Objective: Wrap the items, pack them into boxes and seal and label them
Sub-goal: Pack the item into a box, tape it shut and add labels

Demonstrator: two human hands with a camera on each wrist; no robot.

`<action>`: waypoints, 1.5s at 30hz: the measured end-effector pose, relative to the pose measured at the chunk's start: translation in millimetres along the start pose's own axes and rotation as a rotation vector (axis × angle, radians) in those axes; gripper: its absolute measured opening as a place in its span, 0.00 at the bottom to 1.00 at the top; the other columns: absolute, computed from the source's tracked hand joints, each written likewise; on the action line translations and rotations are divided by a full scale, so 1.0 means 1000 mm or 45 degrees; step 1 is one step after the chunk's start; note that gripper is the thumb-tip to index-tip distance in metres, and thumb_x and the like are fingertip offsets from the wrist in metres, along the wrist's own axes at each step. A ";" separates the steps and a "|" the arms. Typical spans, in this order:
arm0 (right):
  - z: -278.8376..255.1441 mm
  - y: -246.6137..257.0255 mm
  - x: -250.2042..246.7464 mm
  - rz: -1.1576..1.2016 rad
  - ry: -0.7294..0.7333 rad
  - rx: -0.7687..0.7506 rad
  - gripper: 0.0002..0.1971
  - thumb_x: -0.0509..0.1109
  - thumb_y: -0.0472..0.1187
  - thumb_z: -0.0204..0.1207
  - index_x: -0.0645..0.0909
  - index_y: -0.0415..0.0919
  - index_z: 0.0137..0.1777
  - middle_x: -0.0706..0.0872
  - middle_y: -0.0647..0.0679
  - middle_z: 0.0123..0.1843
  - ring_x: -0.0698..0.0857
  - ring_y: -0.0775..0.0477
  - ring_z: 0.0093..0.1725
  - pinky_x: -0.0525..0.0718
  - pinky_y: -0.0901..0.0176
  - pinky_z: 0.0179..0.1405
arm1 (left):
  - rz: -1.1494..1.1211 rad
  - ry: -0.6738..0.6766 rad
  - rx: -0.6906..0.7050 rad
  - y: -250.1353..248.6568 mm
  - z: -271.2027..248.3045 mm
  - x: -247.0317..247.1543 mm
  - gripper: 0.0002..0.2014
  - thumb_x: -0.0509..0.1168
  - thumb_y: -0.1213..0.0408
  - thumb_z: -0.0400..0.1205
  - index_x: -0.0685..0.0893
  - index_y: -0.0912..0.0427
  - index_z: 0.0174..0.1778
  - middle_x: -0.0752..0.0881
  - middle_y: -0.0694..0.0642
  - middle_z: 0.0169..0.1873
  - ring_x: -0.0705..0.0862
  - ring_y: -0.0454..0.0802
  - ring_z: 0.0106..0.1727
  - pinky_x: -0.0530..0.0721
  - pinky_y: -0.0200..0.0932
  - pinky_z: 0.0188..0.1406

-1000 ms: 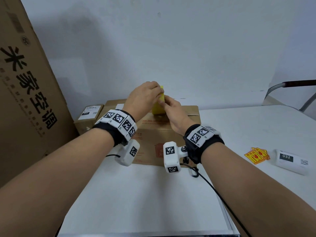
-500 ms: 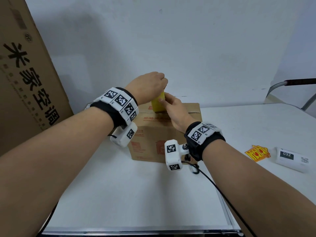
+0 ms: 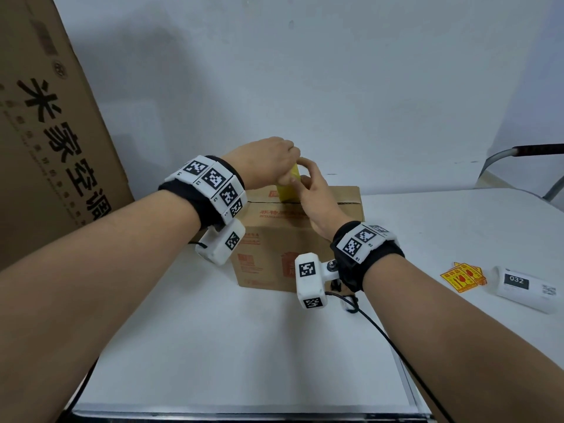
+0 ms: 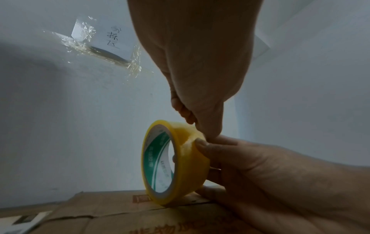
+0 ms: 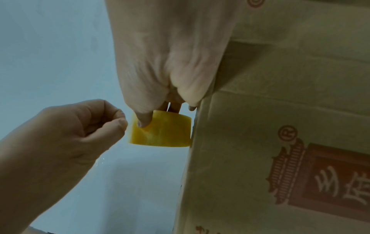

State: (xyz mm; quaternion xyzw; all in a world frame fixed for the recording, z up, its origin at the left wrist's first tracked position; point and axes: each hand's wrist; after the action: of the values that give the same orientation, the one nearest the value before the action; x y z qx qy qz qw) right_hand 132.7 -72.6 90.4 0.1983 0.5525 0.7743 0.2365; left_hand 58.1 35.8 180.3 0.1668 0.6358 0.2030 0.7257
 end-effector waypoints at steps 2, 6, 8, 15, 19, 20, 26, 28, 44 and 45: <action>0.000 -0.001 -0.001 0.024 -0.004 -0.016 0.19 0.59 0.39 0.88 0.63 0.56 0.74 0.88 0.50 0.41 0.86 0.68 0.35 0.77 0.81 0.34 | -0.085 -0.004 -0.030 -0.002 -0.002 -0.001 0.08 0.58 0.63 0.84 0.77 0.65 0.51 0.71 0.55 0.40 0.70 0.52 0.40 0.62 0.41 0.39; 0.000 -0.004 0.000 -0.036 -0.014 -0.056 0.12 0.59 0.40 0.88 0.69 0.55 0.67 0.87 0.45 0.42 0.85 0.63 0.35 0.78 0.74 0.38 | -0.407 -0.063 -0.179 -0.004 -0.008 0.002 0.05 0.62 0.64 0.82 0.73 0.61 0.44 0.73 0.53 0.39 0.72 0.52 0.40 0.63 0.41 0.37; 0.000 -0.004 0.000 -0.017 -0.053 -0.061 0.08 0.60 0.38 0.87 0.74 0.49 0.62 0.86 0.43 0.42 0.85 0.62 0.34 0.77 0.75 0.35 | -0.525 -0.124 -0.237 -0.008 -0.010 0.004 0.06 0.63 0.65 0.81 0.73 0.60 0.42 0.74 0.53 0.39 0.72 0.52 0.39 0.62 0.41 0.36; 0.003 -0.006 0.000 0.074 -0.194 -0.047 0.06 0.61 0.39 0.86 0.76 0.51 0.49 0.82 0.36 0.38 0.83 0.49 0.36 0.74 0.58 0.38 | -1.271 -0.725 -0.746 -0.012 -0.019 0.034 0.14 0.66 0.60 0.84 0.77 0.52 0.65 0.82 0.45 0.57 0.83 0.43 0.45 0.82 0.36 0.46; 0.003 -0.003 -0.002 0.138 -0.204 -0.050 0.04 0.59 0.36 0.87 0.73 0.46 0.52 0.81 0.42 0.39 0.84 0.57 0.29 0.77 0.67 0.31 | -1.254 -0.208 -1.048 -0.001 -0.044 0.084 0.19 0.62 0.59 0.87 0.76 0.53 0.76 0.78 0.54 0.73 0.79 0.54 0.69 0.74 0.42 0.68; 0.002 -0.001 -0.002 0.159 -0.201 -0.044 0.03 0.58 0.36 0.87 0.72 0.44 0.53 0.82 0.42 0.39 0.85 0.60 0.27 0.77 0.69 0.28 | -1.225 -0.073 -1.031 -0.001 -0.050 0.095 0.19 0.60 0.57 0.88 0.76 0.52 0.76 0.77 0.55 0.75 0.76 0.55 0.73 0.71 0.41 0.69; 0.018 0.009 -0.008 -0.108 -0.199 0.069 0.03 0.60 0.40 0.86 0.75 0.48 0.52 0.81 0.50 0.44 0.79 0.52 0.42 0.75 0.65 0.36 | -1.458 -0.207 -1.092 -0.004 -0.056 0.113 0.16 0.66 0.57 0.85 0.84 0.54 0.69 0.74 0.46 0.77 0.72 0.49 0.78 0.66 0.43 0.79; 0.033 0.023 -0.014 -0.197 -0.194 0.082 0.03 0.62 0.42 0.85 0.77 0.49 0.50 0.81 0.53 0.47 0.80 0.52 0.45 0.78 0.62 0.40 | -1.475 -0.228 -1.093 -0.004 -0.057 0.116 0.16 0.67 0.57 0.85 0.85 0.54 0.68 0.75 0.47 0.77 0.73 0.48 0.77 0.68 0.43 0.77; 0.102 0.073 0.025 -1.106 0.578 0.067 0.08 0.64 0.44 0.84 0.82 0.50 0.44 0.81 0.61 0.38 0.80 0.65 0.32 0.77 0.75 0.32 | -1.667 -0.291 -0.991 0.006 -0.057 0.131 0.13 0.71 0.61 0.82 0.89 0.57 0.62 0.81 0.50 0.71 0.78 0.41 0.71 0.71 0.41 0.76; 0.104 0.070 0.027 -1.133 0.610 0.095 0.08 0.64 0.45 0.84 0.82 0.52 0.43 0.81 0.61 0.39 0.79 0.63 0.34 0.76 0.73 0.33 | -1.659 -0.287 -0.993 0.007 -0.057 0.132 0.13 0.71 0.60 0.81 0.89 0.56 0.61 0.82 0.49 0.71 0.79 0.40 0.71 0.71 0.43 0.76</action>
State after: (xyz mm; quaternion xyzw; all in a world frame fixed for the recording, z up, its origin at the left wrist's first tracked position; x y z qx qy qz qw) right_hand 159.4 2.8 190.3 -0.2311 0.6496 0.6020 0.4028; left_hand 15.2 107.9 63.1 -0.4900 0.4103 -0.0746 0.7655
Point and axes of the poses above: each hand's wrist, its own z-axis towards the middle knuckle, its own x-axis out of the palm, y = z × x
